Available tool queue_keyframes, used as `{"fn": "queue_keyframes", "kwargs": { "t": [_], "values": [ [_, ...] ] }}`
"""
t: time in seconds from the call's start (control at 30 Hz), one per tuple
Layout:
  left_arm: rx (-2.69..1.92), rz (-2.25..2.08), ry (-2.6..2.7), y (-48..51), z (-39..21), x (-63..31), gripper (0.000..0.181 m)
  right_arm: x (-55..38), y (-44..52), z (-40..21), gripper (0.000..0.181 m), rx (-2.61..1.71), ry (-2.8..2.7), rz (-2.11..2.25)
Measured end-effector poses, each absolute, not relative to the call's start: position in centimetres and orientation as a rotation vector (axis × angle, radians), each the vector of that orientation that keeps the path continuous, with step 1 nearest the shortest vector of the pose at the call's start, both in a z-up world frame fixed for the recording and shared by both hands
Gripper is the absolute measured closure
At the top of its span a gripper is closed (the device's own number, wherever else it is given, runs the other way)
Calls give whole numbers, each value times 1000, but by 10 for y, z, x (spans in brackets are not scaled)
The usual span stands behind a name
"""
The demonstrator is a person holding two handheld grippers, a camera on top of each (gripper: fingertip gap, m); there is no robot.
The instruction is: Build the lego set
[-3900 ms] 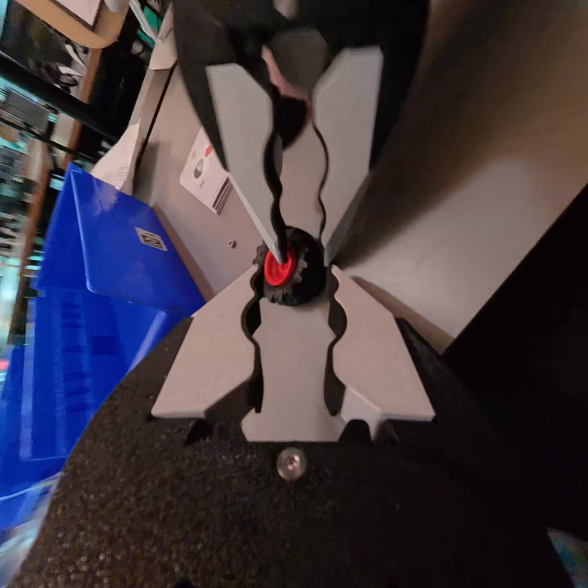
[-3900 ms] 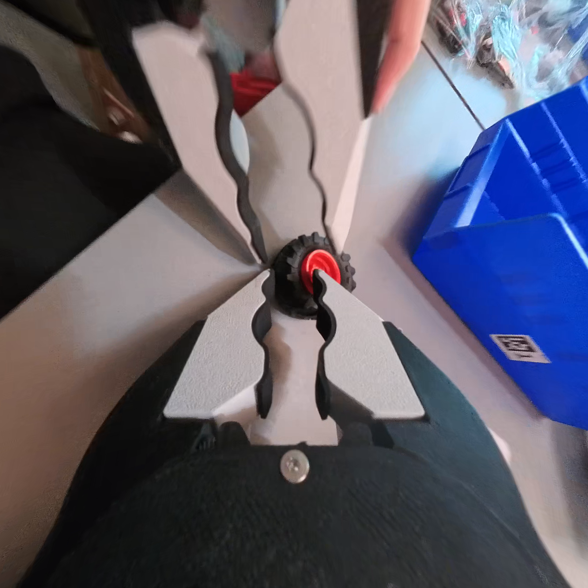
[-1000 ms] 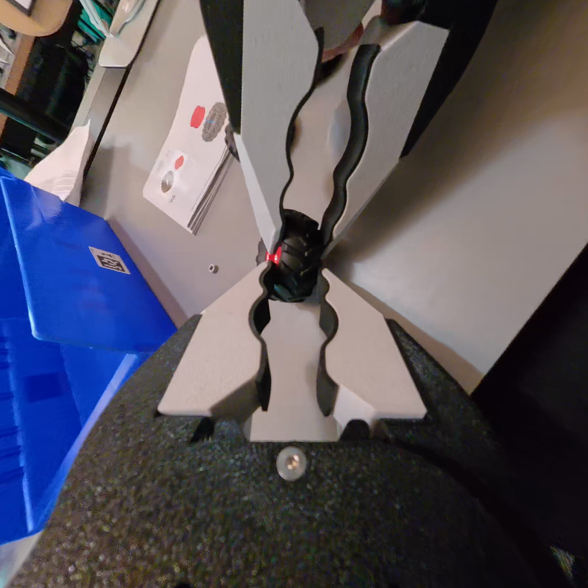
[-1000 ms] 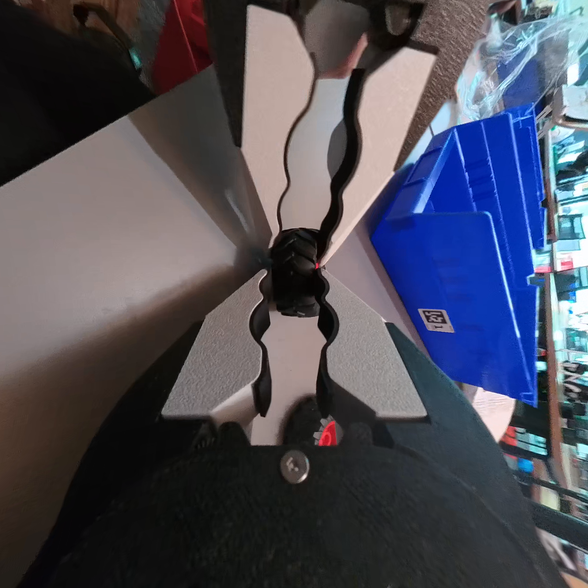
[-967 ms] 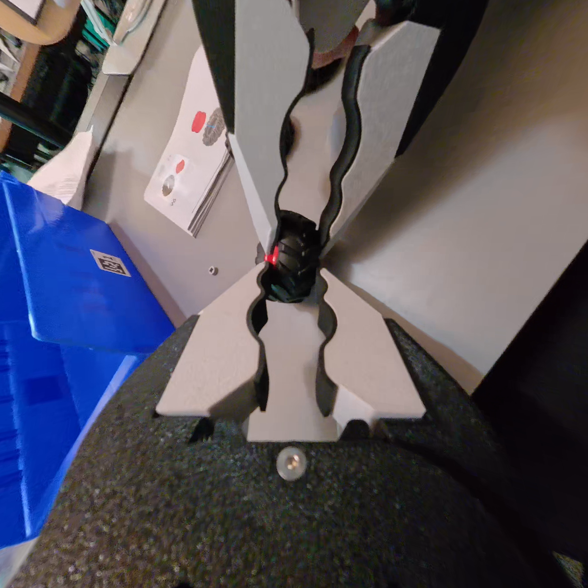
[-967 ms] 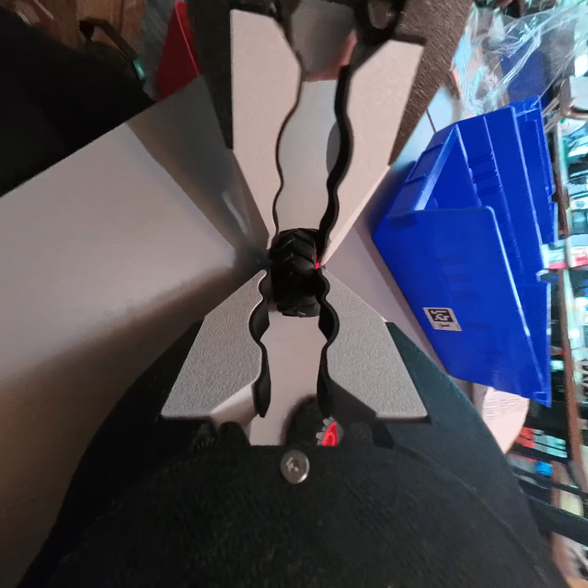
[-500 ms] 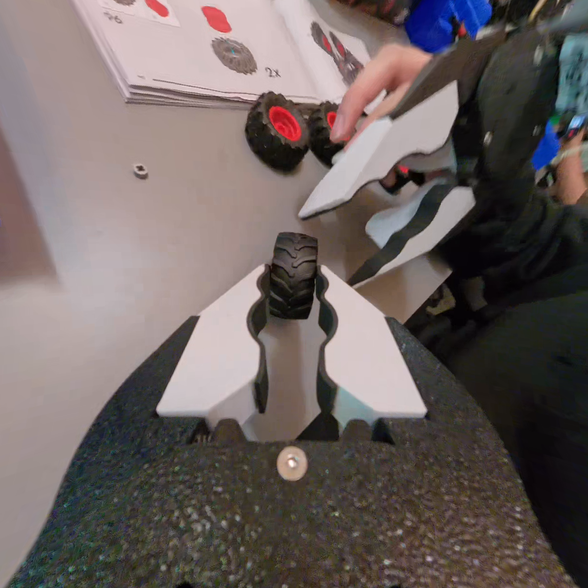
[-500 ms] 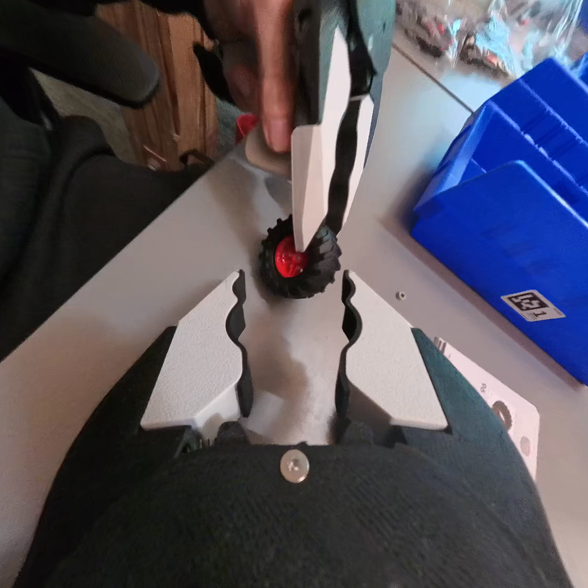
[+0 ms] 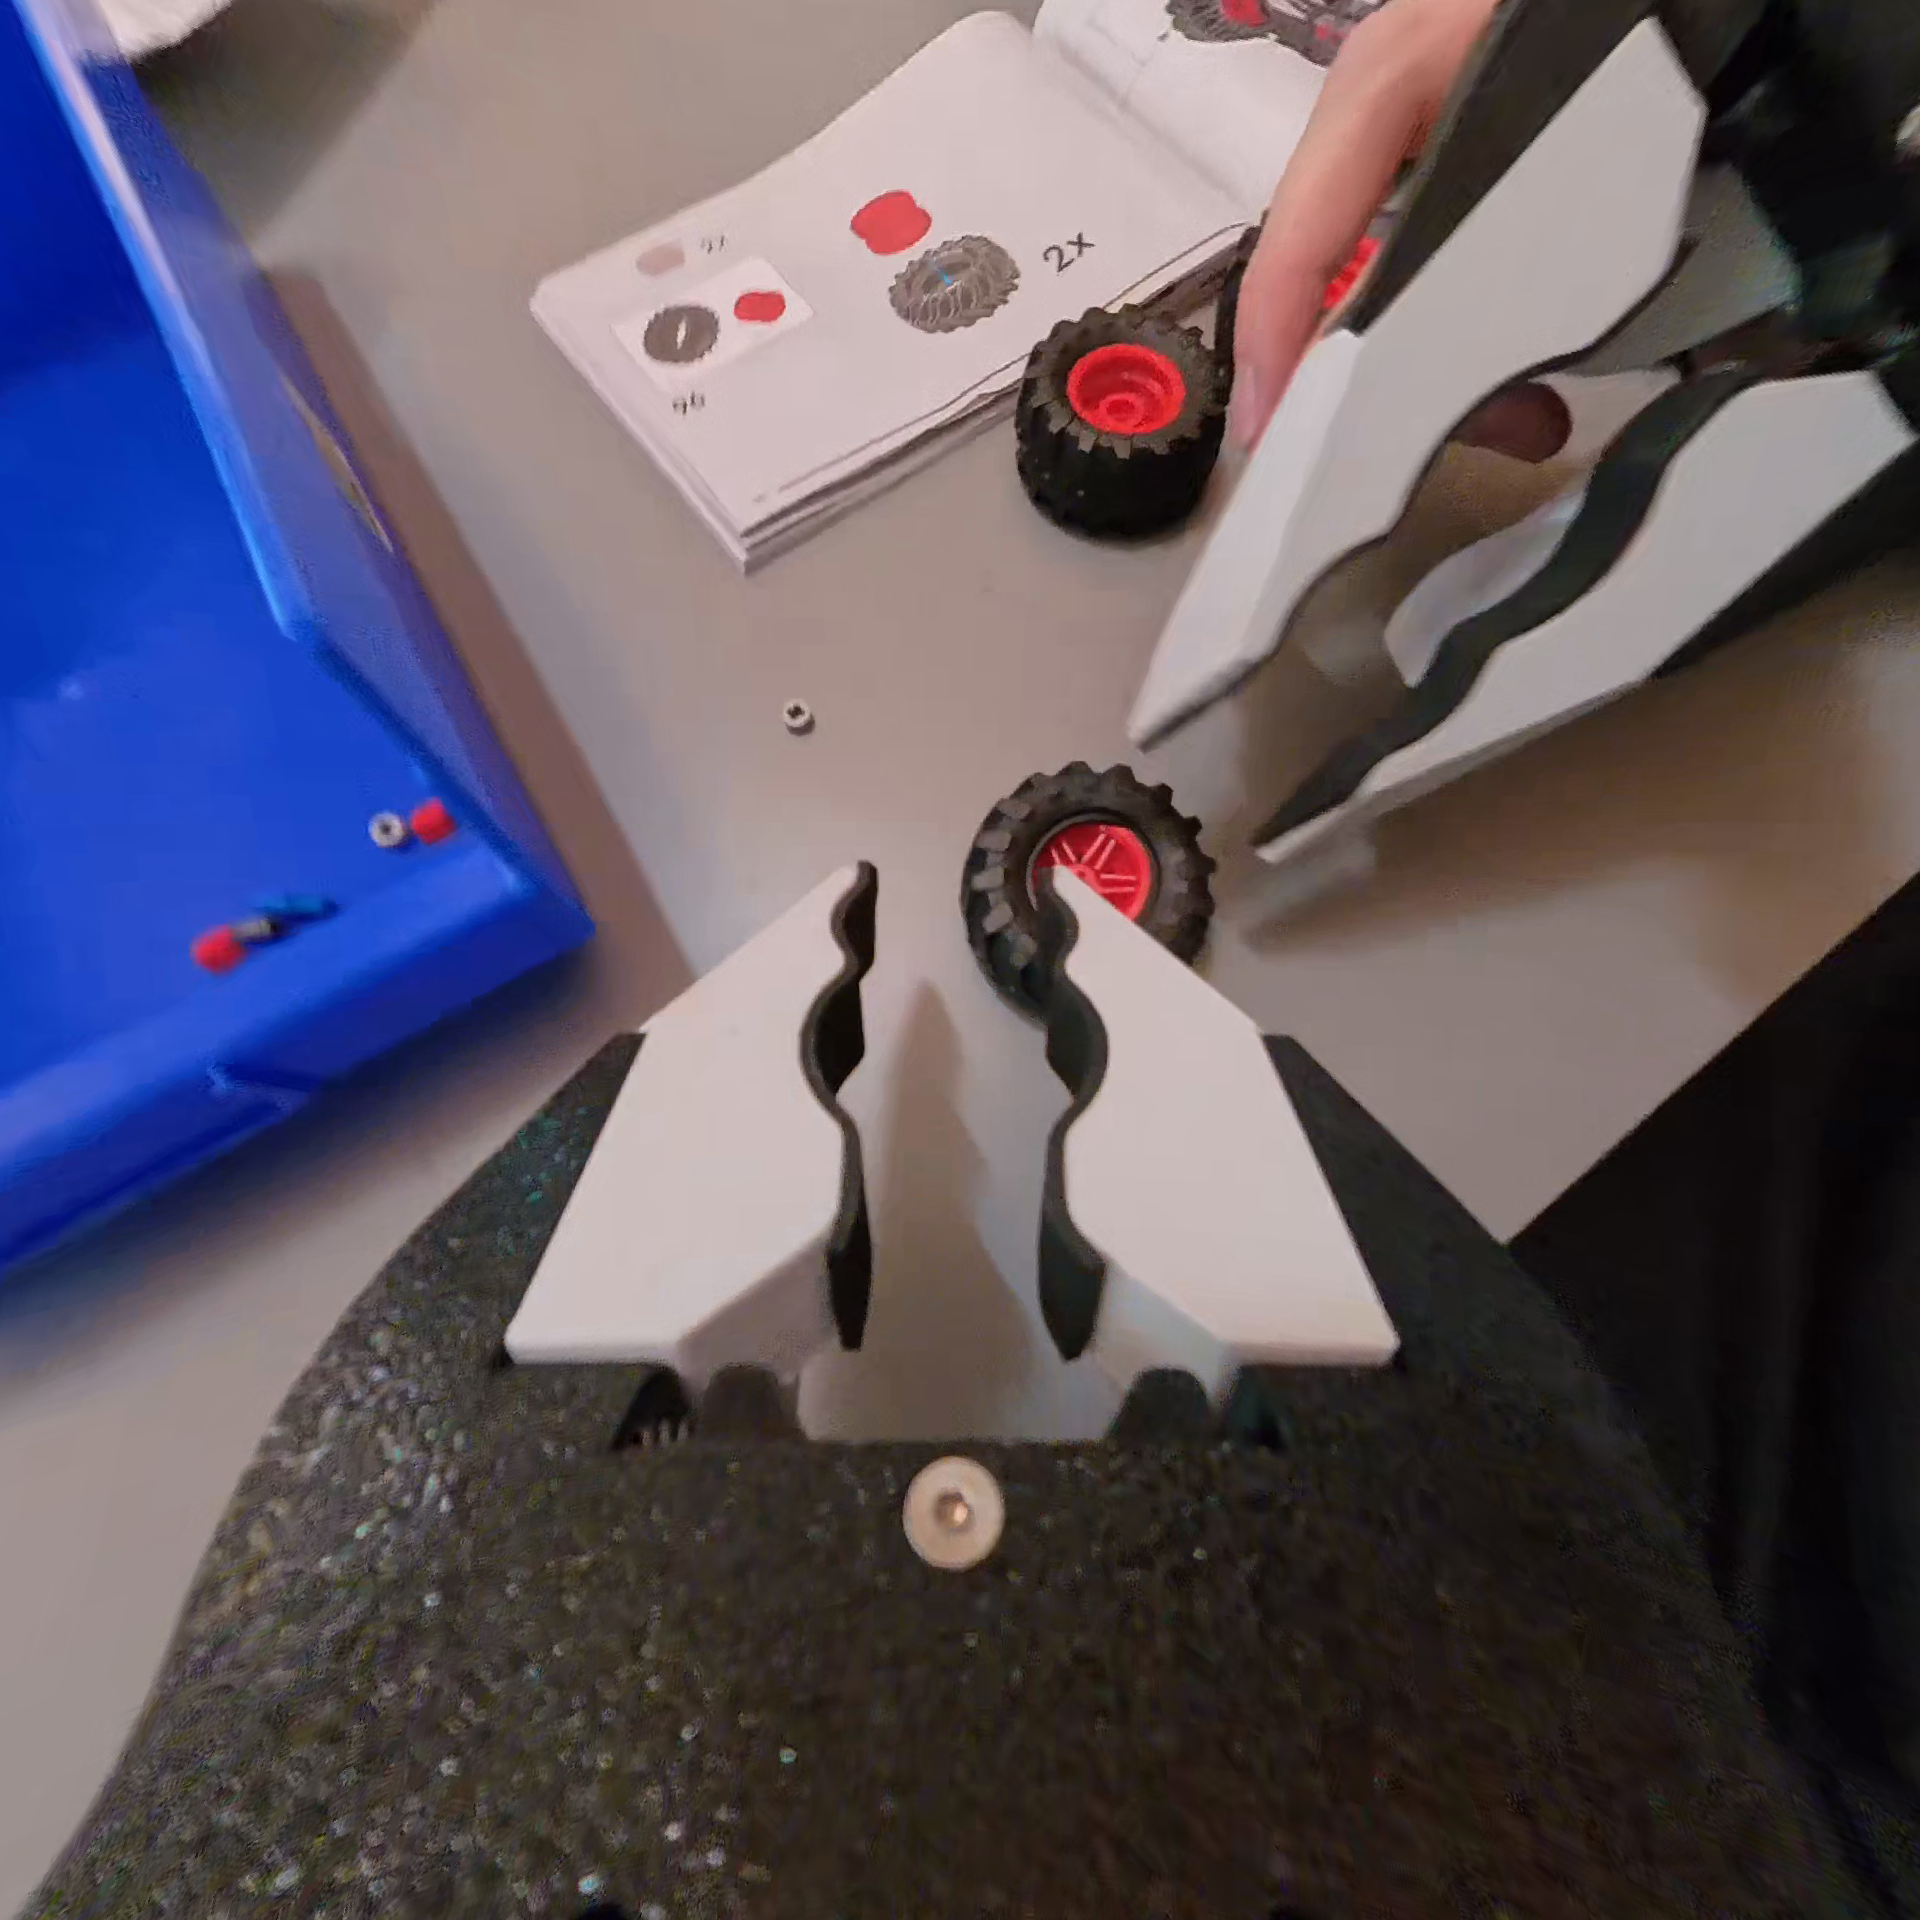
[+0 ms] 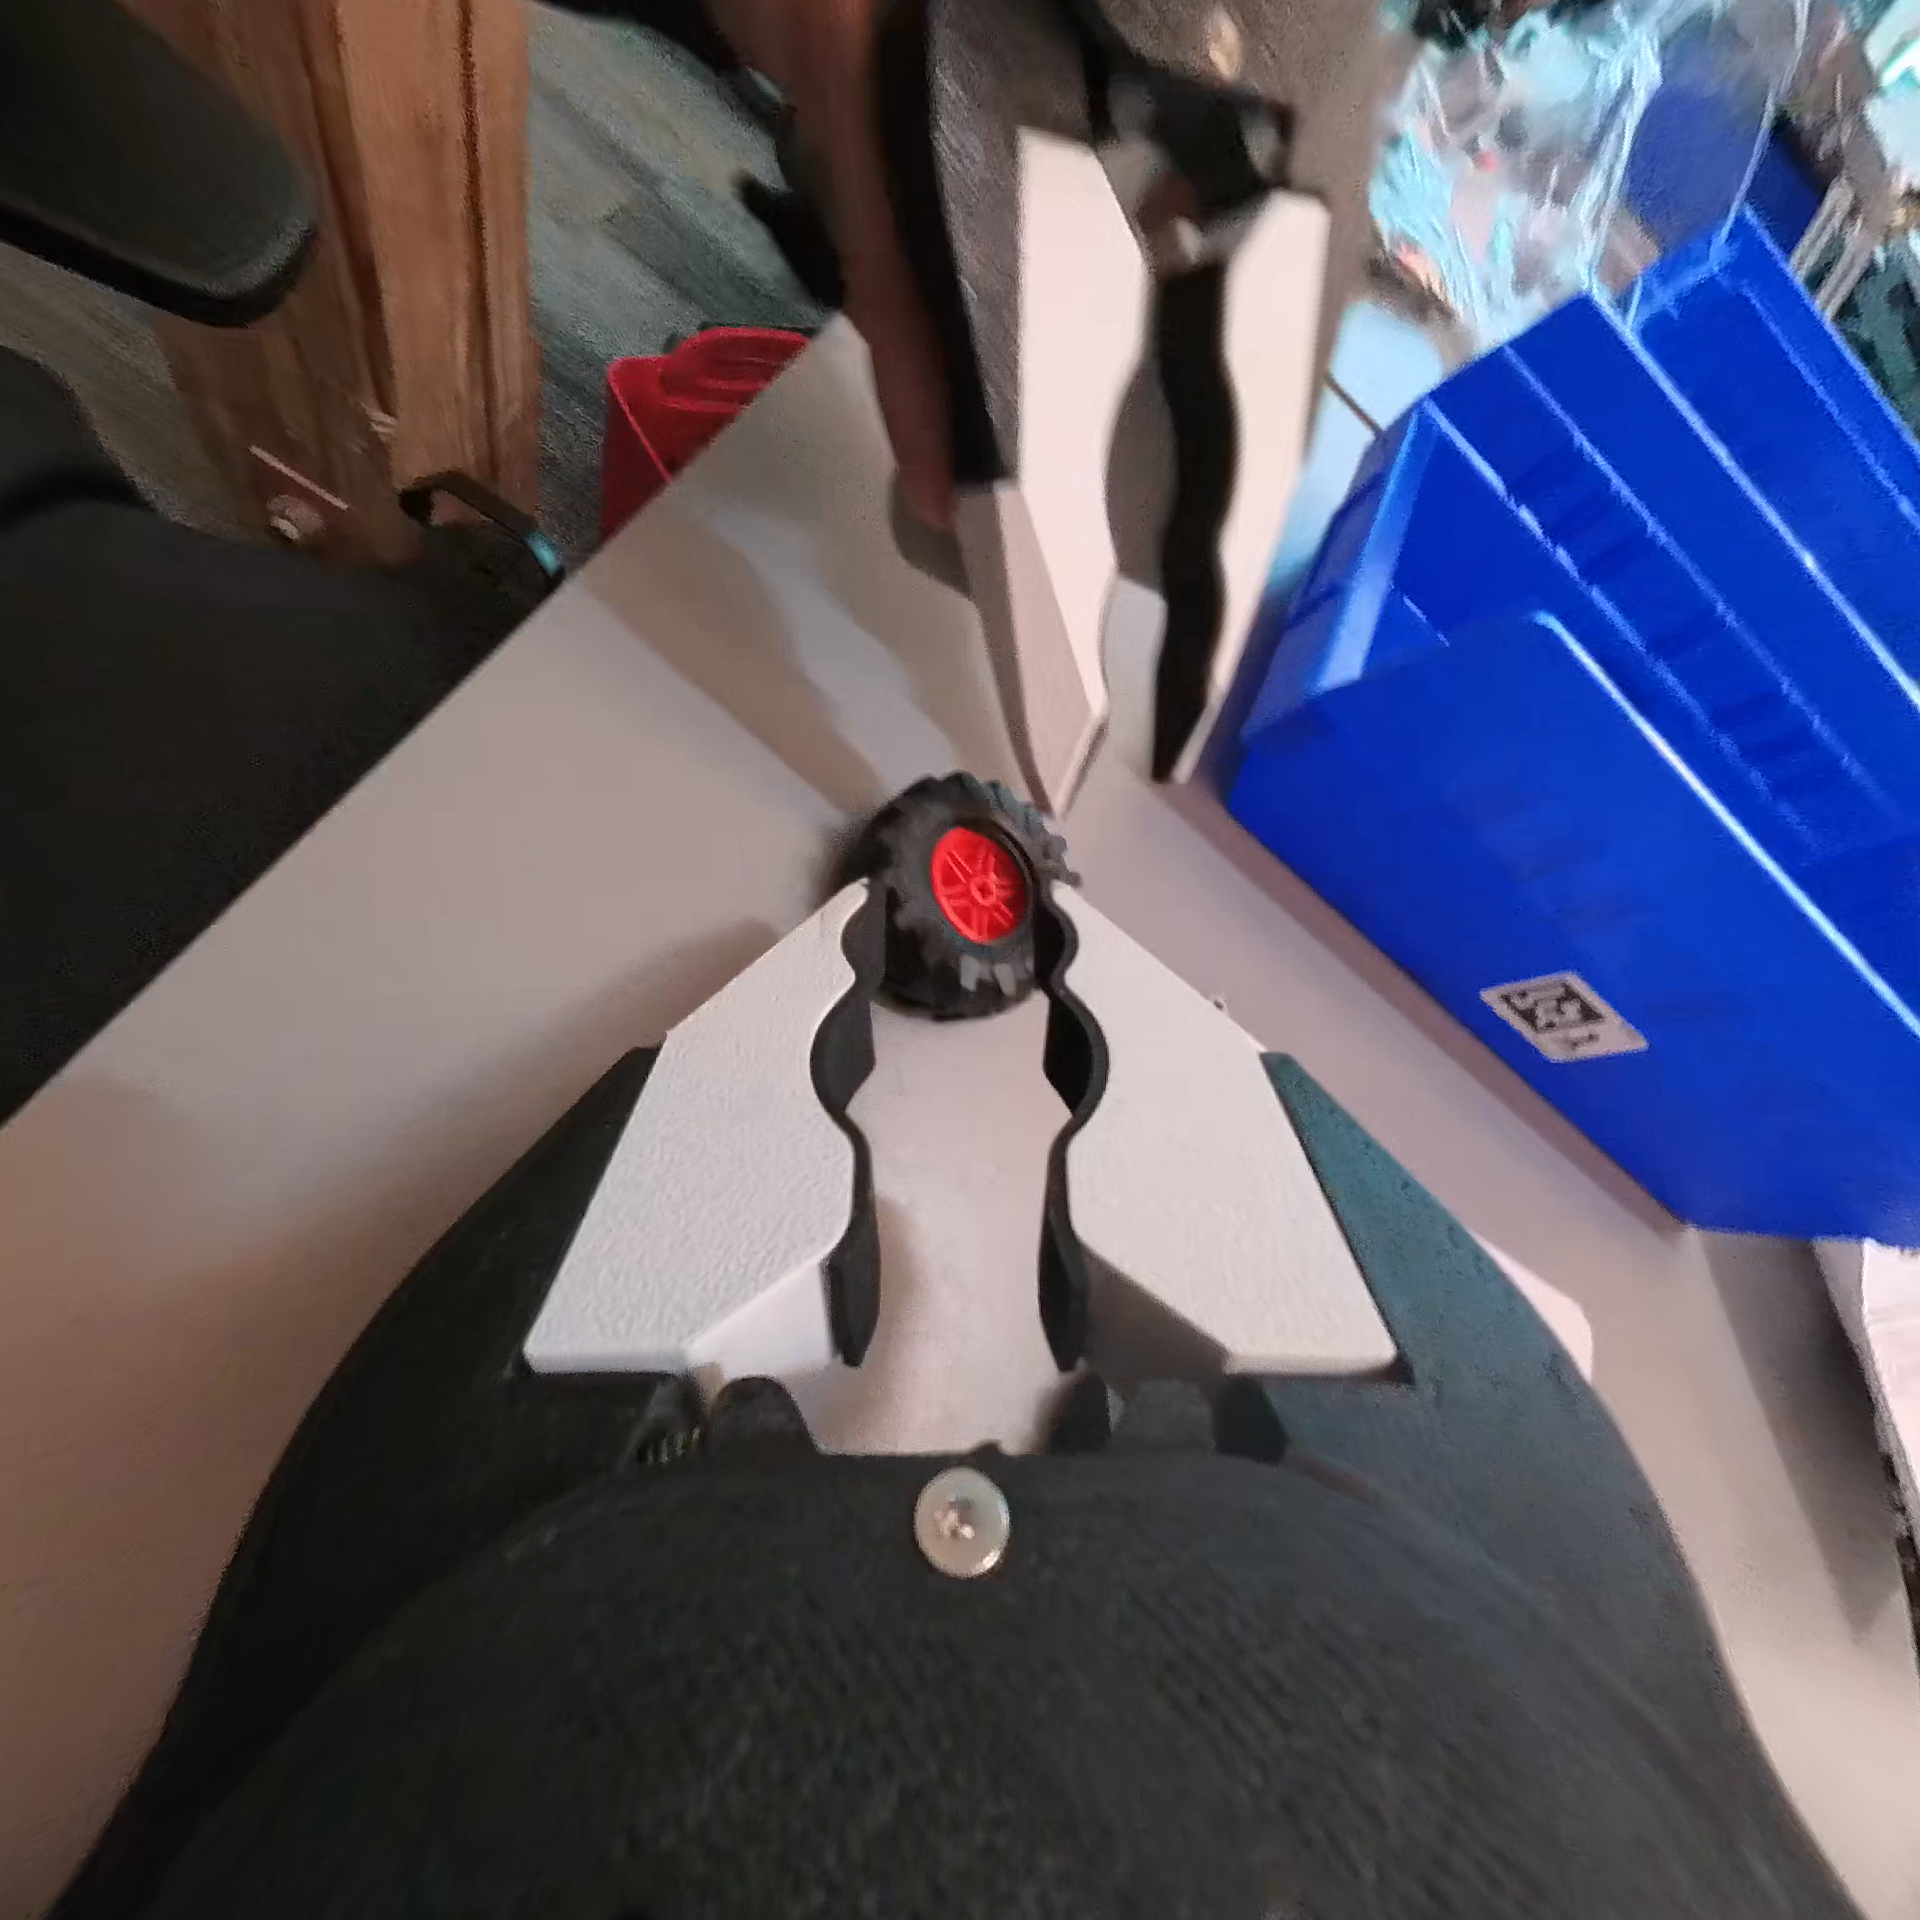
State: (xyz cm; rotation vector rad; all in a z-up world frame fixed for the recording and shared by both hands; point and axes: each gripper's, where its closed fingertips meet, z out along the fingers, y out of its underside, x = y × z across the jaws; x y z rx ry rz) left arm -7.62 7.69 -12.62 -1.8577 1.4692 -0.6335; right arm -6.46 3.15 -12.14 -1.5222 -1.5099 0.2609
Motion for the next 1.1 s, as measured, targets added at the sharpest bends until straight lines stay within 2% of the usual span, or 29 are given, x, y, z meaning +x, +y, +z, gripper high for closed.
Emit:
{"fn": "queue_keyframes", "kwargs": {
  "t": [0.03,0.17,0.23,0.27,0.43,0.7,0.93,1.1],
  "values": [
    [-1825,-617,1506,79,-127,-72,152,-68,30,-123,150,-1515,-1531,244],
    [-1850,-644,1597,84,-141,-61,153,-74,28,-146,149,-1494,-1662,125],
    [-1927,-733,1578,78,-141,-60,166,-68,34,-147,164,-1480,-1666,37],
    [-1982,-775,1547,74,-141,-60,171,-65,34,-147,164,-1482,-1682,28],
    [-2058,-759,1505,67,-144,-70,163,-56,34,-144,162,-1500,-1732,-83],
    [-1861,-460,1674,82,-141,-67,157,-69,32,-145,133,-1497,-1731,-103],
    [-1868,-449,1726,78,-149,-61,169,-71,29,-151,145,-1556,-1745,-23],
    [-1901,-479,1693,79,-149,-61,169,-69,32,-147,133,-1703,-1631,153]
  ]
}}
